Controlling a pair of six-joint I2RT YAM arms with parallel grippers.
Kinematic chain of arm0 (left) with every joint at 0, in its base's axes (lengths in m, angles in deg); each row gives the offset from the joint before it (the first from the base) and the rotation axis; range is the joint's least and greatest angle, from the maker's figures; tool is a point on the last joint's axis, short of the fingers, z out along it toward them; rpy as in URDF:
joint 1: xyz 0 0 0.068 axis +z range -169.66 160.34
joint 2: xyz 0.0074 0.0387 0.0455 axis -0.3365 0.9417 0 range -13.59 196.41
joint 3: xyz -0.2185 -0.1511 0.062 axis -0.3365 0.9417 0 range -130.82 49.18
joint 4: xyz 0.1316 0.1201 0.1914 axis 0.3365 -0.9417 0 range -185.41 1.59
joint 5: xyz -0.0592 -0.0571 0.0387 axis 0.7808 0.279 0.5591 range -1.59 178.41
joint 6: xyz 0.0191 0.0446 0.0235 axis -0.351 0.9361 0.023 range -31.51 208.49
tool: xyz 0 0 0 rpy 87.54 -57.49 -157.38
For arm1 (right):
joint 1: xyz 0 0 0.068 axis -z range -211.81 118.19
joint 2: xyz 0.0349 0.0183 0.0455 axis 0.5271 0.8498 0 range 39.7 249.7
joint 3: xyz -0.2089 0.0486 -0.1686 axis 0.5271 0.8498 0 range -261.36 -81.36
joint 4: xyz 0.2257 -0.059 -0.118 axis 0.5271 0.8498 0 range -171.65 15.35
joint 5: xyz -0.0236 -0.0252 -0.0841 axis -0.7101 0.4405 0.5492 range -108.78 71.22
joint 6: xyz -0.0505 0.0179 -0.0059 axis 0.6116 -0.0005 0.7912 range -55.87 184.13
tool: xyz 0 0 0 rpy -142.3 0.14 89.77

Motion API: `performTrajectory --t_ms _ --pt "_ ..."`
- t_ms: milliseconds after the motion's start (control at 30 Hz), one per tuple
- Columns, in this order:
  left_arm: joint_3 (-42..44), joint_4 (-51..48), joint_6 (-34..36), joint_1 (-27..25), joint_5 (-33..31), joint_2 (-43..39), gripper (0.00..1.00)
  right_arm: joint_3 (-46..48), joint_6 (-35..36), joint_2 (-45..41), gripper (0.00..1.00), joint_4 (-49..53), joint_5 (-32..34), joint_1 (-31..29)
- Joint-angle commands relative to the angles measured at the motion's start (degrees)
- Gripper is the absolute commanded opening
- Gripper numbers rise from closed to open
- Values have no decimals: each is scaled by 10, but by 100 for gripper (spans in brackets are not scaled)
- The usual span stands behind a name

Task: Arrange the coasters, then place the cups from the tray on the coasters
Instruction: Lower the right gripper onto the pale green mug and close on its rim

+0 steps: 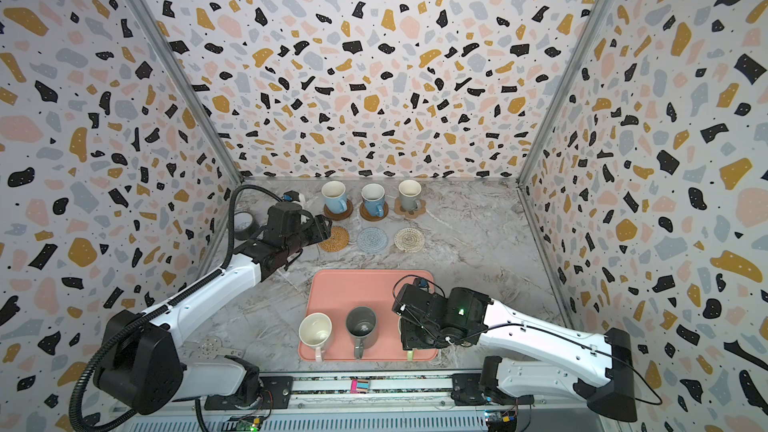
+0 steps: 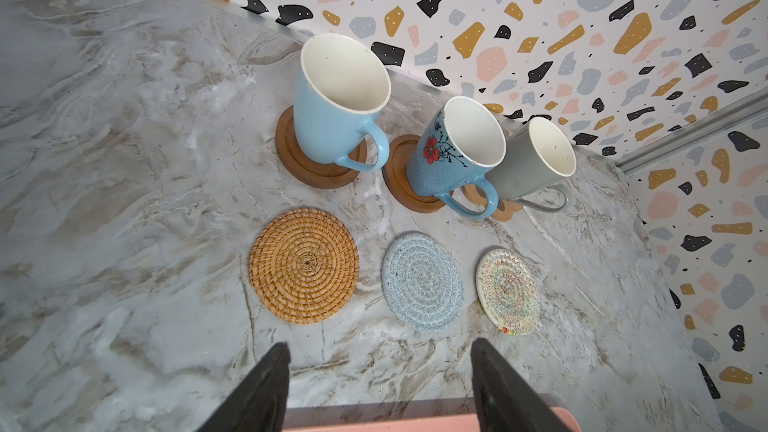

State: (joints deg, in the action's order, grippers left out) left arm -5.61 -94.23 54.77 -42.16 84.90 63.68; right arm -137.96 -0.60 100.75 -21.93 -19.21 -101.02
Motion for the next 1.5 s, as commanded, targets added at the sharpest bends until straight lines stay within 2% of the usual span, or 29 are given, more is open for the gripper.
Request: performTrajectory --t_ms 0,367,867,1133,1467 --pt "7 20 2 3 2 -8 70 -8 -25 5 58 21 8 -14" --pt "7 19 0 6 2 -7 70 21 -51 24 57 4 0 -41" --pt "5 8 3 8 -3 -12 70 68 -89 57 53 -51 54 -43" --pt "-3 9 3 9 1 -8 70 73 -84 75 49 -33 90 -43" --pt "2 7 1 8 0 -11 70 90 -60 77 41 -58 120 -39"
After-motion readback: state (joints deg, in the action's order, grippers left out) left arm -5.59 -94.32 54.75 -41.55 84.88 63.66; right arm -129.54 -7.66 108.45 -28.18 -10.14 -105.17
